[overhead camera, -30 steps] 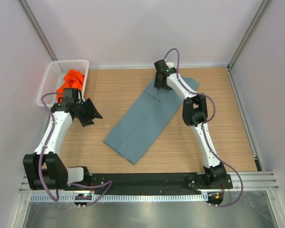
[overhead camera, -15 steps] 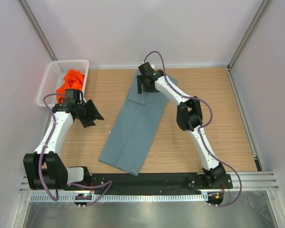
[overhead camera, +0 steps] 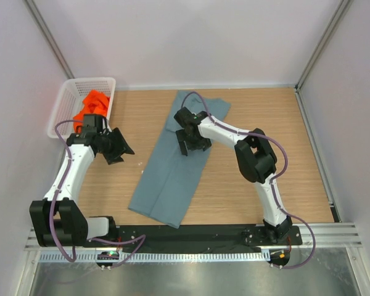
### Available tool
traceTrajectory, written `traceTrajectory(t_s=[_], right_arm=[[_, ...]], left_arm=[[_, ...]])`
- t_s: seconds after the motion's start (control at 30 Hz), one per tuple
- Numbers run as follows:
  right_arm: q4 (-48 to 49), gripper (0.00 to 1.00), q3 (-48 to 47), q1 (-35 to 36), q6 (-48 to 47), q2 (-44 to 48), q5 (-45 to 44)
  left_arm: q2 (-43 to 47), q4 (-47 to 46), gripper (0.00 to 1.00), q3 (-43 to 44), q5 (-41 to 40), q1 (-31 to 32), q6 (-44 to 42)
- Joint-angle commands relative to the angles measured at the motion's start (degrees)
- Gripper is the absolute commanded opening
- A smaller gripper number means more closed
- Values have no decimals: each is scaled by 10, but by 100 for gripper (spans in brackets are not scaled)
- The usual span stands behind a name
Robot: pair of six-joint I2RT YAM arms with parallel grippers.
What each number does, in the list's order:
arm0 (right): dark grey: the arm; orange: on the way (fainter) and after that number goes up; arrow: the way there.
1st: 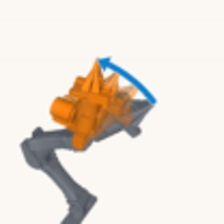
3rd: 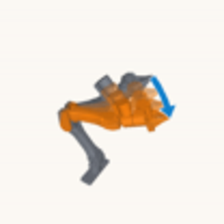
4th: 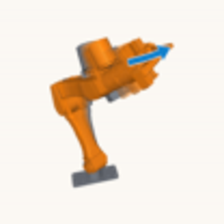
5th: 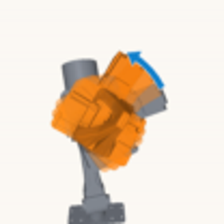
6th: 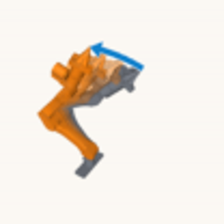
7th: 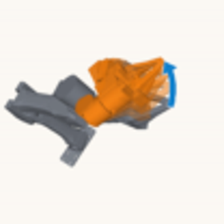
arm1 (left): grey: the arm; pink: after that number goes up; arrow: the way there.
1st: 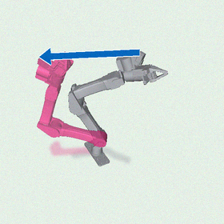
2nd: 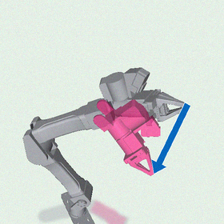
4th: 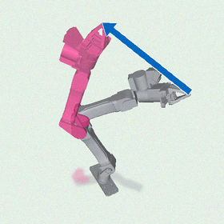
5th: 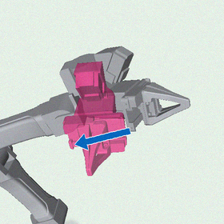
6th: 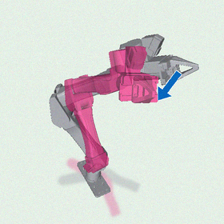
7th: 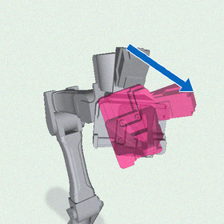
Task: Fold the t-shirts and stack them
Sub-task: Fold the tshirt
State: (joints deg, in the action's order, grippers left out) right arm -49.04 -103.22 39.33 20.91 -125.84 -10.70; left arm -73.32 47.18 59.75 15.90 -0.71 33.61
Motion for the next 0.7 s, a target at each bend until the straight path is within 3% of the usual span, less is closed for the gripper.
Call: traceTrajectory(t_s=[0.0, 0.33, 0.67], right_arm=[[38, 83, 18, -16, 2, 16, -16], [46, 83, 20, -88, -50, -37, -39], [-22, 84, -156, -152, -145, -105, -144]], left_arm=[[21, 13, 56, 20, 5, 2, -4], [43, 31, 56, -2, -1, 36, 0], [40, 25, 57, -2, -7, 76, 5]])
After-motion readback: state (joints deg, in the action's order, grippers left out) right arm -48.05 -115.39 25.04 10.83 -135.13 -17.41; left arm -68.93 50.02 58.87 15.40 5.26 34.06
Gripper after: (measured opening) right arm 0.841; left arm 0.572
